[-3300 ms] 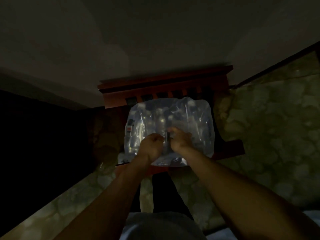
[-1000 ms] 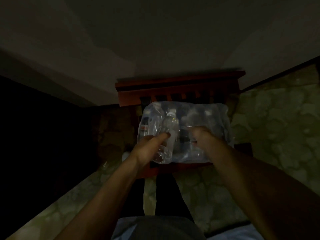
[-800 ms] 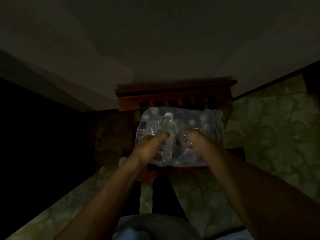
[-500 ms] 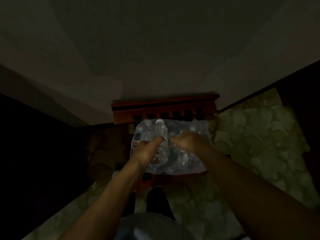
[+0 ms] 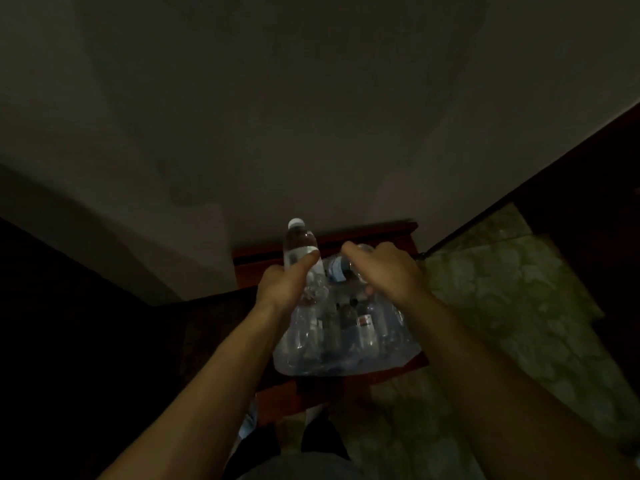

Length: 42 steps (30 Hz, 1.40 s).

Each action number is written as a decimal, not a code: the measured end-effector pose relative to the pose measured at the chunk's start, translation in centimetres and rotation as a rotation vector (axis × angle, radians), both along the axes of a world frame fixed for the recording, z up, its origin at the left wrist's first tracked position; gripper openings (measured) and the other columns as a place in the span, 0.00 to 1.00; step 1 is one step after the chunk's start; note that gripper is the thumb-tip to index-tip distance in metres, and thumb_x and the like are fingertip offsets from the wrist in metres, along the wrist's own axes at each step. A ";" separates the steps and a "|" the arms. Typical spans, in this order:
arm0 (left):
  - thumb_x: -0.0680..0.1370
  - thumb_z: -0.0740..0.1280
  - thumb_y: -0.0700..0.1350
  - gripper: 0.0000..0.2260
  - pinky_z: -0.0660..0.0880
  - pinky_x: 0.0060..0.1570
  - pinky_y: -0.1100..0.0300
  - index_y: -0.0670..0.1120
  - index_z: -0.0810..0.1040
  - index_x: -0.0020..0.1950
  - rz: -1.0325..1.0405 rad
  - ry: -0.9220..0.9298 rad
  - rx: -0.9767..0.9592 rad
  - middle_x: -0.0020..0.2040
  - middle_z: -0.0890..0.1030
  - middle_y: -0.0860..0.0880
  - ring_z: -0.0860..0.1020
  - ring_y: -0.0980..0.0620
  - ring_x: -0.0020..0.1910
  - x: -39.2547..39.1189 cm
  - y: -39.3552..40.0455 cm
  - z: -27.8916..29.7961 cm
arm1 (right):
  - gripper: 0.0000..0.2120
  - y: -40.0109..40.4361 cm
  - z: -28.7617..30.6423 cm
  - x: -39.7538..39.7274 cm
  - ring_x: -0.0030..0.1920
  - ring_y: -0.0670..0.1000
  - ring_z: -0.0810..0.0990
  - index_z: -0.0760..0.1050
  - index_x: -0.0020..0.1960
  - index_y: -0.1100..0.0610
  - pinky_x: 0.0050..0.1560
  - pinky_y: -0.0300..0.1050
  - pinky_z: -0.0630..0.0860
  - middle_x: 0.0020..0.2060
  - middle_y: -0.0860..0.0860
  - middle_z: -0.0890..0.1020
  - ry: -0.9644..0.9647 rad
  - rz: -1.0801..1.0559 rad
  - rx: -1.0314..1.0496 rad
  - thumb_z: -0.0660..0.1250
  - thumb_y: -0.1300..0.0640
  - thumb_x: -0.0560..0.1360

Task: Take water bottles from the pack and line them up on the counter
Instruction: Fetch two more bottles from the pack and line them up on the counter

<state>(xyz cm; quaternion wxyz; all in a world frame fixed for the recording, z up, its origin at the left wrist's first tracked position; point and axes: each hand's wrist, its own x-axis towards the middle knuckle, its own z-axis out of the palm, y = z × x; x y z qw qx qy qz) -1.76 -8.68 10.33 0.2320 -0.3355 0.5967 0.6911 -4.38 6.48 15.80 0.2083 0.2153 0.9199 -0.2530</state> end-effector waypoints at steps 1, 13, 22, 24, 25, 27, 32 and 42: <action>0.71 0.73 0.59 0.23 0.78 0.41 0.55 0.40 0.82 0.53 0.009 0.023 0.010 0.42 0.84 0.45 0.82 0.49 0.38 -0.2 -0.3 0.7 | 0.31 -0.2 0.7 0.0 0.38 0.54 0.83 0.78 0.47 0.53 0.46 0.50 0.80 0.35 0.52 0.84 0.036 -0.049 -0.072 0.56 0.29 0.62; 0.74 0.72 0.53 0.17 0.81 0.37 0.58 0.43 0.81 0.56 0.289 0.361 0.004 0.46 0.87 0.45 0.87 0.49 0.41 3.4 -3.2 10.0 | 0.21 -3.8 6.2 2.7 0.27 0.44 0.74 0.80 0.54 0.52 0.28 0.37 0.72 0.37 0.49 0.83 -0.144 -0.195 -1.114 0.72 0.40 0.68; 0.77 0.68 0.49 0.12 0.77 0.28 0.61 0.41 0.77 0.54 0.286 0.608 -0.079 0.37 0.85 0.46 0.82 0.52 0.31 9.9 -6.1 15.7 | 0.19 -4.7 10.5 7.7 0.39 0.51 0.82 0.76 0.59 0.54 0.38 0.44 0.78 0.49 0.57 0.84 -0.121 0.133 -1.486 0.74 0.56 0.70; 0.74 0.71 0.50 0.19 0.79 0.33 0.57 0.40 0.75 0.60 0.305 0.661 -0.088 0.43 0.85 0.43 0.84 0.48 0.35 11.0 -7.0 17.0 | 0.21 -5.4 11.8 8.4 0.43 0.53 0.84 0.74 0.63 0.56 0.40 0.45 0.80 0.51 0.58 0.85 -0.111 0.214 -1.497 0.73 0.59 0.71; 0.73 0.73 0.52 0.23 0.80 0.35 0.56 0.40 0.76 0.61 0.313 0.696 -0.093 0.45 0.86 0.42 0.85 0.47 0.38 11.5 -7.5 17.9 | 0.21 -5.8 12.5 8.8 0.45 0.54 0.84 0.74 0.64 0.56 0.41 0.46 0.81 0.52 0.58 0.84 -0.100 0.253 -1.491 0.72 0.60 0.71; 0.69 0.77 0.55 0.29 0.81 0.41 0.51 0.41 0.76 0.63 0.296 0.734 -0.122 0.51 0.86 0.40 0.86 0.42 0.44 12.1 -8.1 19.1 | 0.21 -6.8 13.5 9.2 0.48 0.57 0.85 0.73 0.64 0.56 0.44 0.49 0.82 0.52 0.57 0.85 -0.083 0.313 -1.470 0.70 0.63 0.73; 0.66 0.79 0.55 0.27 0.83 0.44 0.48 0.44 0.79 0.59 0.348 0.838 -0.315 0.49 0.86 0.43 0.86 0.44 0.46 14.0 -10.0 22.7 | 0.22 -9.8 16.5 10.7 0.43 0.56 0.85 0.71 0.65 0.56 0.40 0.50 0.82 0.50 0.58 0.84 -0.034 0.397 -1.499 0.66 0.69 0.73; 0.71 0.71 0.39 0.15 0.84 0.44 0.51 0.44 0.78 0.58 0.286 0.906 -0.460 0.49 0.85 0.41 0.86 0.45 0.46 20.9 -21.2 27.8 | 0.23 -22.2 20.0 15.6 0.46 0.48 0.85 0.71 0.63 0.51 0.36 0.41 0.80 0.49 0.49 0.85 0.169 0.521 -1.432 0.73 0.62 0.71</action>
